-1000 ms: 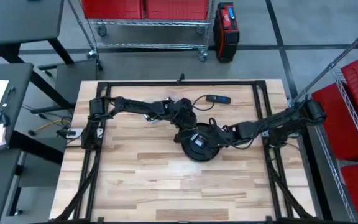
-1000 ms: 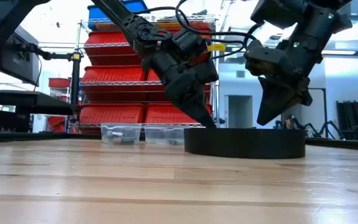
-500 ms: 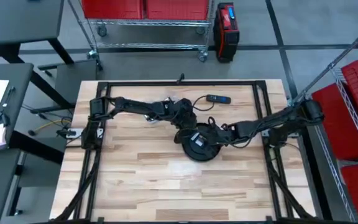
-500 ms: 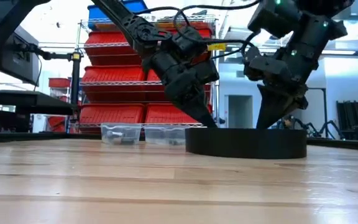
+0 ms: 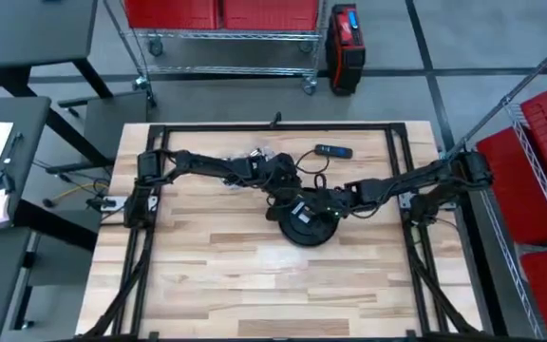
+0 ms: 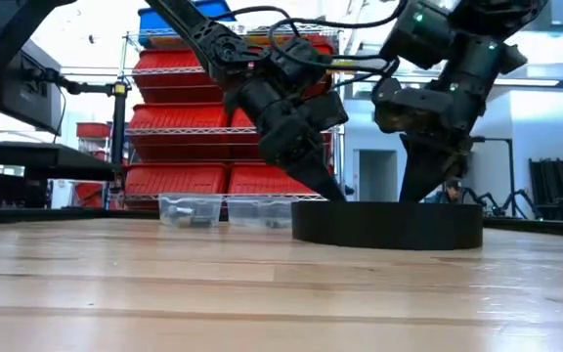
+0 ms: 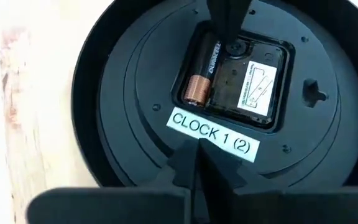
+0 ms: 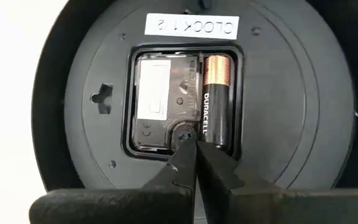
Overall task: Insert battery
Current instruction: Insert the black battery into the wall clock
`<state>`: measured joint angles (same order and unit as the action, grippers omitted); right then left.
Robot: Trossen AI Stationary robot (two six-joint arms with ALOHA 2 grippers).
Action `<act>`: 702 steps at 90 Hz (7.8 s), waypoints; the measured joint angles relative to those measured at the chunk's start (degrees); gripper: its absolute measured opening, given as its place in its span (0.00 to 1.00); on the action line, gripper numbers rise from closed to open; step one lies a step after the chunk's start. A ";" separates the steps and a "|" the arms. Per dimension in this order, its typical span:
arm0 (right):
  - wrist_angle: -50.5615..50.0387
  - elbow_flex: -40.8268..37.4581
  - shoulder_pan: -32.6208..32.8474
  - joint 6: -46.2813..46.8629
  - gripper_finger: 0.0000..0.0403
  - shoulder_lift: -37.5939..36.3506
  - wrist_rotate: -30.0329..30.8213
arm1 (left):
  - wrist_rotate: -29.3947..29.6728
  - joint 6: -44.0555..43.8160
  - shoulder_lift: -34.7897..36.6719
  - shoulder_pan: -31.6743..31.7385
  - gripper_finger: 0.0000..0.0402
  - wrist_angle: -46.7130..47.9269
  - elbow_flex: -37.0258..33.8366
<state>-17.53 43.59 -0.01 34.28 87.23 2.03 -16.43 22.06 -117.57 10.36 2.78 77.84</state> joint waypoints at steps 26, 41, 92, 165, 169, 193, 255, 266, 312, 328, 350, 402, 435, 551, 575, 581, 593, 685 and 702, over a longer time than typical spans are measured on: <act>2.28 0.06 -5.54 -15.18 0.00 2.61 -9.73 | -0.71 -0.54 0.01 0.01 0.00 0.44 0.00; 4.59 0.50 -7.50 -22.59 0.00 5.52 -14.31 | -1.48 -1.11 -0.53 -0.05 0.00 0.37 0.01; 1.26 2.00 -9.54 -13.26 0.00 3.45 -18.86 | -0.89 -3.29 -0.58 -0.18 0.00 0.14 0.04; -0.62 3.82 0.36 -0.95 0.00 -0.16 1.06 | -0.48 -3.86 0.89 1.98 0.00 14.89 7.85; -0.44 3.82 0.22 -0.82 0.00 0.45 1.46 | -0.51 -3.80 0.92 2.17 0.00 16.48 7.73; -0.74 3.93 -0.31 -1.30 0.00 2.18 1.00 | -0.81 -3.64 1.04 2.46 0.00 17.22 6.91; -1.34 3.69 -1.16 -2.64 0.00 -4.32 -3.02 | -0.78 -6.76 0.49 1.42 0.00 20.23 12.10; -2.65 3.69 -0.85 -2.65 0.00 -10.62 -2.98 | -0.70 -5.81 0.92 1.46 0.00 26.77 17.14; -2.81 3.80 15.32 -7.59 0.13 -12.79 -6.61 | 4.94 -1.70 15.89 0.89 0.00 47.85 20.39; -2.55 3.85 16.83 -9.13 0.34 -7.75 -6.28 | 5.03 -4.53 19.53 0.73 0.00 50.73 20.39; -2.01 3.93 18.57 -15.87 0.59 -1.94 0.66 | 5.03 -6.31 23.05 0.00 0.00 52.29 20.39; -2.09 4.22 19.82 -17.90 0.18 6.83 2.89 | 5.09 -6.77 23.53 -0.27 0.00 53.34 20.37; -3.03 3.85 18.28 -10.68 0.00 -0.86 -2.43 | 5.10 -7.18 23.47 -0.27 0.00 54.28 23.47; 0.37 8.96 8.10 -7.48 0.00 -26.57 -11.04 | 9.53 21.17 15.07 -8.85 0.68 38.94 30.62; 1.71 8.96 8.10 -7.25 0.00 -26.59 -11.03 | 12.26 21.58 11.19 -9.12 0.68 38.74 30.63; 2.37 8.96 8.10 -7.09 0.00 -26.59 -11.23 | 12.89 21.52 10.38 -9.18 0.68 38.49 30.64; 2.87 8.96 8.10 -7.10 0.00 -26.59 -11.42 | 13.54 20.57 9.78 -9.32 0.64 38.38 30.64; -19.07 13.91 -11.79 -10.80 0.46 -48.12 -11.00 | -3.99 -62.18 9.41 3.39 0.34 -4.09 0.04; -23.43 13.88 -12.64 -10.79 0.44 -49.65 -11.02 | 10.47 -79.90 9.52 2.36 0.34 -25.43 -12.75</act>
<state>-40.96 57.47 -12.64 23.49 37.58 -8.99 -5.96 -57.84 -108.05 12.72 -22.65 65.09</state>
